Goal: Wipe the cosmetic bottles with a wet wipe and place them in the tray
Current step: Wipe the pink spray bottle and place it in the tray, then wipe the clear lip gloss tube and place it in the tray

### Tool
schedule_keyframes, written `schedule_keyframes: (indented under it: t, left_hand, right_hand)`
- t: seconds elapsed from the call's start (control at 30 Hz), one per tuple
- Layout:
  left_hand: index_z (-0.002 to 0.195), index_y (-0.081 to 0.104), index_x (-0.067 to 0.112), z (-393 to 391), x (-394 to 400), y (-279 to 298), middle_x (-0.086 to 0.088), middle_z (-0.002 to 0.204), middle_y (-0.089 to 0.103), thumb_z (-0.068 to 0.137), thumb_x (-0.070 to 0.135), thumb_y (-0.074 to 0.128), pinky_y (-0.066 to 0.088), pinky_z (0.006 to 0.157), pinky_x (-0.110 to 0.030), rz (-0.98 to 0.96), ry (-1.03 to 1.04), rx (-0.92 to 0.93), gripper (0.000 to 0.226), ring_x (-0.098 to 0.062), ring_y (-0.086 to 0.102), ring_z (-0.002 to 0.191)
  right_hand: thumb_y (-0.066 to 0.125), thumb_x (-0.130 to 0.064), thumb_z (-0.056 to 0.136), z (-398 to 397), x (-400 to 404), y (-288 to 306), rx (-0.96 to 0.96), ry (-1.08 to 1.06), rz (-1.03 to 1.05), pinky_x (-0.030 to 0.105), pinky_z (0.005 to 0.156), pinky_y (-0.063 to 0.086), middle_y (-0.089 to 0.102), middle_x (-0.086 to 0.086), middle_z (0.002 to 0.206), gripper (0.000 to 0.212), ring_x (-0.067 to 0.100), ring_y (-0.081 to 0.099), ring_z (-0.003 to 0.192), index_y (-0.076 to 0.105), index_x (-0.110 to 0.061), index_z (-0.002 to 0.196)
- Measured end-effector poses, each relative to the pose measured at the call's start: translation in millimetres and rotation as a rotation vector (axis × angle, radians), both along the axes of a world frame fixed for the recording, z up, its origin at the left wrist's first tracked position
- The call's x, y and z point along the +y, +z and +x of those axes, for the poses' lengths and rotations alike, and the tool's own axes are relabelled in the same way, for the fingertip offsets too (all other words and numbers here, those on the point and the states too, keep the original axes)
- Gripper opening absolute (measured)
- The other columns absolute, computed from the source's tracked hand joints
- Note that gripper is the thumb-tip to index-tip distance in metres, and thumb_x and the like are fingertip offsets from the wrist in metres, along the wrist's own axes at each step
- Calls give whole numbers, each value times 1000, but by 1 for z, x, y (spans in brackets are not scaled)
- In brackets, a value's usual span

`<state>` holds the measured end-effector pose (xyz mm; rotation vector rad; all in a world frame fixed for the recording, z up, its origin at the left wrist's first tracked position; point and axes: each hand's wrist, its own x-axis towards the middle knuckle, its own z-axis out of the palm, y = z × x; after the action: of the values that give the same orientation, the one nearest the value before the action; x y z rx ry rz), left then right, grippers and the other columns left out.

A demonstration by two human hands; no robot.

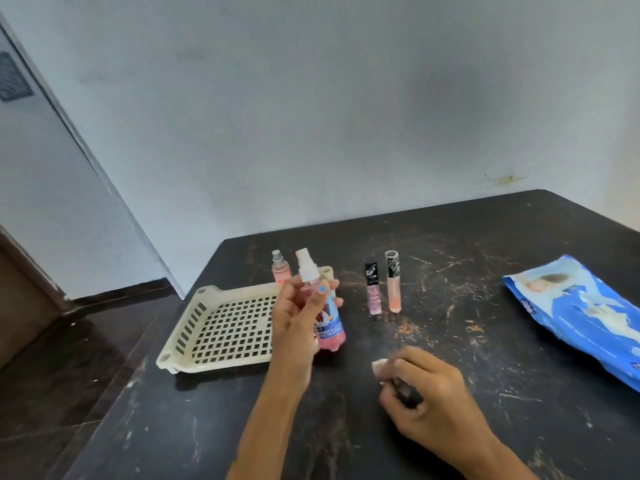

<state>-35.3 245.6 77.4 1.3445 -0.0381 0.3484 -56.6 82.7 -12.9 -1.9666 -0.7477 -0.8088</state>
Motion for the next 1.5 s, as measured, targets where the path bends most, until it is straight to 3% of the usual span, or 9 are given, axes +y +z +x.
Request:
schedule_keyframes:
  t: [0.2, 0.37, 0.87, 1.03, 1.13, 1.23, 1.3, 1.4, 1.5]
  left_hand:
    - [99, 58, 19, 24, 69, 11, 0, 94, 70, 85, 3, 63, 54, 65, -25, 159, 233, 72, 22, -11, 69, 83]
    - [99, 56, 19, 60, 99, -8, 0, 97, 68, 85, 1, 63, 48, 79, -29, 211, 322, 122, 24, -13, 63, 92]
    - [113, 52, 15, 98, 118, -26, -12, 111, 61, 90, 11, 60, 49, 93, -39, 392, 378, 223, 25, -23, 58, 104]
    - [133, 38, 16, 83, 101, -9, -9, 138, 43, 90, 36, 59, 40, 99, -40, 355, 568, 100, 52, -24, 44, 126]
    - [123, 48, 8, 67, 67, 14, -1, 123, 46, 94, 32, 53, 41, 101, -39, 546, 788, -351, 37, -10, 45, 115]
    - [103, 62, 12, 62, 18, 30, 7, 102, 58, 91, 23, 53, 36, 102, -34, 899, 575, -588, 19, -8, 55, 100]
    - [104, 66, 18, 66, -13, 33, 6, 105, 66, 91, 28, 52, 12, 115, -38, 1212, 431, -578, 22, -11, 55, 111]
    - [124, 58, 28, 72, -48, 33, 11, 129, 58, 97, 37, 43, -24, 109, -33, 1540, 243, -427, 32, -8, 35, 136]
    - [132, 50, 33, 78, -63, 31, 14, 133, 55, 100, 37, 34, -31, 104, -39, 1693, 179, -268, 36, -7, 23, 142]
  right_hand:
    - [69, -4, 65, 3, 2, 1, -13, -70, 53, 18, 56, 49, 63, -7, 77, 14, 5, 59, 62, 73, -12, 76]
    - [71, -5, 63, 5, 1, 0, -16, -80, 44, 18, 56, 49, 63, -8, 77, 15, 5, 61, 63, 72, -14, 74]
    - [73, -5, 60, 8, 2, -4, 43, -64, 74, 4, 59, 41, 60, -16, 77, 22, -5, 53, 63, 68, -22, 74]
    - [72, -6, 62, 8, 2, -5, 35, -70, 74, 10, 56, 46, 60, -14, 77, 19, -2, 55, 63, 68, -20, 74]
    - [71, -8, 67, 9, 1, -6, 50, -51, 74, 11, 57, 47, 60, -13, 79, 16, -2, 56, 65, 69, -20, 78]
    - [64, -17, 72, 8, 0, -5, 58, -39, 68, 10, 58, 47, 60, -12, 80, 11, -2, 56, 65, 69, -20, 81]
    - [64, -19, 73, 8, 0, -6, 60, -47, 73, 12, 56, 47, 60, -11, 80, 10, 0, 56, 65, 69, -20, 82]
    - [64, -19, 72, 7, -1, -7, 68, -72, 82, 18, 54, 49, 60, -10, 79, 11, 2, 57, 64, 67, -21, 82]
    - [63, -19, 72, 6, -1, -5, 69, -104, 78, 20, 54, 50, 60, -10, 80, 11, 3, 57, 65, 66, -22, 82]
